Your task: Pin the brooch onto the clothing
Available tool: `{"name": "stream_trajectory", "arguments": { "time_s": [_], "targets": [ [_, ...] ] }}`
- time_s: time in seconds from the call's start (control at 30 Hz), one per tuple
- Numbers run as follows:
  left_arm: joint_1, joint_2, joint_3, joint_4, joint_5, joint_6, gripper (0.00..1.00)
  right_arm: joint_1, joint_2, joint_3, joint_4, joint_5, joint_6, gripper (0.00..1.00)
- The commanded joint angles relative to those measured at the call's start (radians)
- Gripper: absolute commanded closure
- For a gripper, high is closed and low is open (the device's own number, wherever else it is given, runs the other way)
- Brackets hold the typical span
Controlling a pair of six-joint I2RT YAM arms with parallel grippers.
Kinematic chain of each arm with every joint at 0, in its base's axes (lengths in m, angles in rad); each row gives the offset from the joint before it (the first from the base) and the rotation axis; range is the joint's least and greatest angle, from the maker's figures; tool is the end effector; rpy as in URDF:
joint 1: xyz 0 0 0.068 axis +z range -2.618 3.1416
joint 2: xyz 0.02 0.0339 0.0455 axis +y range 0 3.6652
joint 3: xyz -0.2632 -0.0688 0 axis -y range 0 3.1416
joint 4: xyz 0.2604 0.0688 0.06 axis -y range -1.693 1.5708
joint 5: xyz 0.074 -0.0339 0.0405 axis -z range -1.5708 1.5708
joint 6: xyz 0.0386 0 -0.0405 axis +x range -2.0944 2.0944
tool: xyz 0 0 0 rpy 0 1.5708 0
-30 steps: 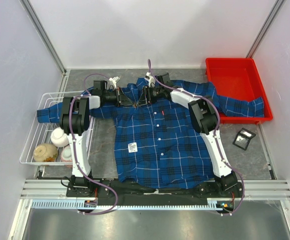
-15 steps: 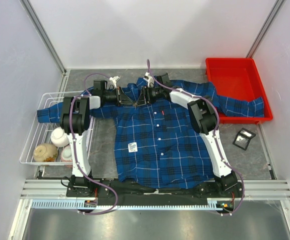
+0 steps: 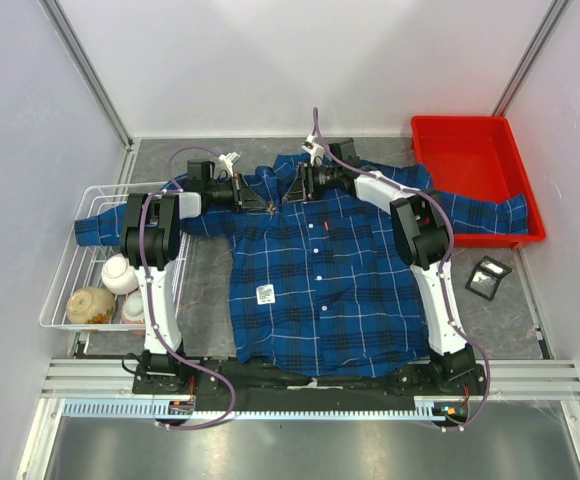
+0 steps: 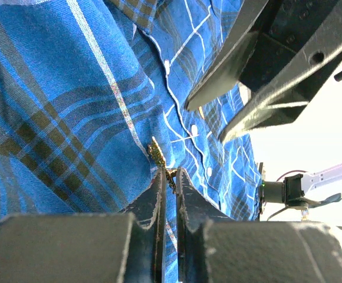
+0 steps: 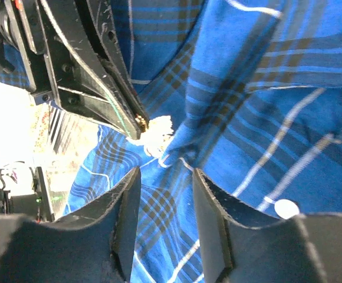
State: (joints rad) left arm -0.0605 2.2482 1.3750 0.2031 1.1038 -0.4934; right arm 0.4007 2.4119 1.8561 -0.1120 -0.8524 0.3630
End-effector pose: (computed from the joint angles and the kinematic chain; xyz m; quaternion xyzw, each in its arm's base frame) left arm 0.4669 -0.0628 0.1008 0.0583 0.7978 -0.5554 0.2275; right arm 0.4924 0.2402 0.1410 -0.1958 0.8158 0.4932 0.2301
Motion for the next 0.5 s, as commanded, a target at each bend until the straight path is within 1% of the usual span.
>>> {"name": "stream_trajectory", "arguments": {
  "time_s": [0.0,0.03,0.1,0.17,0.27,0.47],
  "targets": [
    [0.041,0.016,0.002,0.045,0.037,-0.025,0.98,-0.014,-0.048,-0.015,0.054,0.012,0.036,0.60],
    [0.041,0.016,0.002,0.047,0.037,-0.025,0.98,-0.016,-0.039,-0.015,0.052,0.060,0.053,0.65],
    [0.041,0.014,0.002,0.047,0.041,-0.025,0.98,-0.014,-0.028,-0.011,0.054,0.098,0.054,0.75],
    [0.042,0.013,0.001,0.047,0.041,-0.025,0.98,-0.013,-0.011,0.003,0.048,0.134,0.051,0.77],
    [0.042,0.013,-0.004,0.045,0.041,-0.025,0.98,0.004,0.013,0.028,0.041,0.128,0.044,0.78],
    [0.042,0.019,0.006,0.061,0.044,-0.037,0.98,0.032,0.059,0.054,0.044,0.124,0.050,0.65]
  ]
}}
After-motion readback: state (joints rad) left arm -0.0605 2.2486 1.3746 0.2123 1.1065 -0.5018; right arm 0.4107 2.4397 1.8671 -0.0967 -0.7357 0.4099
